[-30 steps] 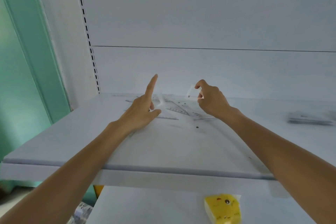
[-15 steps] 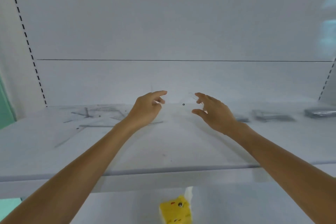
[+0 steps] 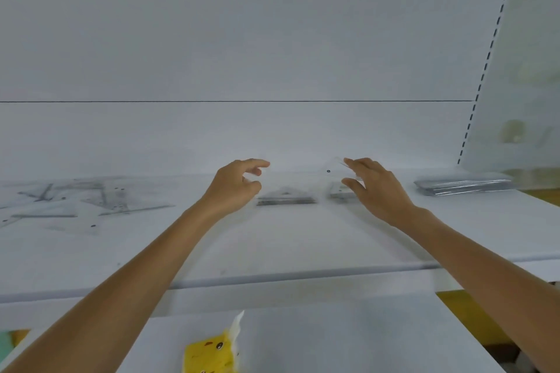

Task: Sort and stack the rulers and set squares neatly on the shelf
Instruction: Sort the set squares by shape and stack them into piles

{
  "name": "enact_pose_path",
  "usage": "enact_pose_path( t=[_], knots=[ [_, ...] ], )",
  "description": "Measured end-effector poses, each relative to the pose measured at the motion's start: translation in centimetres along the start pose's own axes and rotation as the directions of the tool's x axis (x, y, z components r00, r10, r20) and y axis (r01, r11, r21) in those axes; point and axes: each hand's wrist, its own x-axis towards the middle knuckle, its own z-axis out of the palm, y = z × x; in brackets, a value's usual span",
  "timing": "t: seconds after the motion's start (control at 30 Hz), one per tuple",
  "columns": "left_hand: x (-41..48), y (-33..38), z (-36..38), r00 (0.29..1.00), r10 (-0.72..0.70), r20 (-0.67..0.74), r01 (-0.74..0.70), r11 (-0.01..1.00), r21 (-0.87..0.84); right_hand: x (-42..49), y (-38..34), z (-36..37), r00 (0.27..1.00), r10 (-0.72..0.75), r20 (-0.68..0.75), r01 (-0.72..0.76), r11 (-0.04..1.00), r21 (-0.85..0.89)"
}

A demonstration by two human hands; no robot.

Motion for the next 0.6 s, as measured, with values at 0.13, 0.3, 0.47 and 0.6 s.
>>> enact_pose_path(
  t=[0.13,0.3,0.47,0.6],
  knots=[
    [0.3,1.1,2.5,0.998,-0.033,-0.059,0.030,0.998,-0.059,0.2,2.8,-0.2,0.999,0.011,0.039,-0.013,0.999,0.032],
    [0.5,1.9,3.4,0.978,-0.198,0.065,0.208,0.942,-0.263,0.3,4.9,0.3,0.996,-0.019,0.085,0.014,0.998,0.067],
    [0.3,1.5,3.0,0.995,-0.060,0.077,0.050,0.991,0.120,1.3,5.5,0.6,0.991,-0.032,0.131,0.025,0.998,0.060],
    [0.1,1.1,2.4,0.995,0.073,-0.061,-0.046,0.931,0.363,2.4,5.5,0.8,0.974,-0.026,0.224,0.021,1.000,0.023]
  ],
)
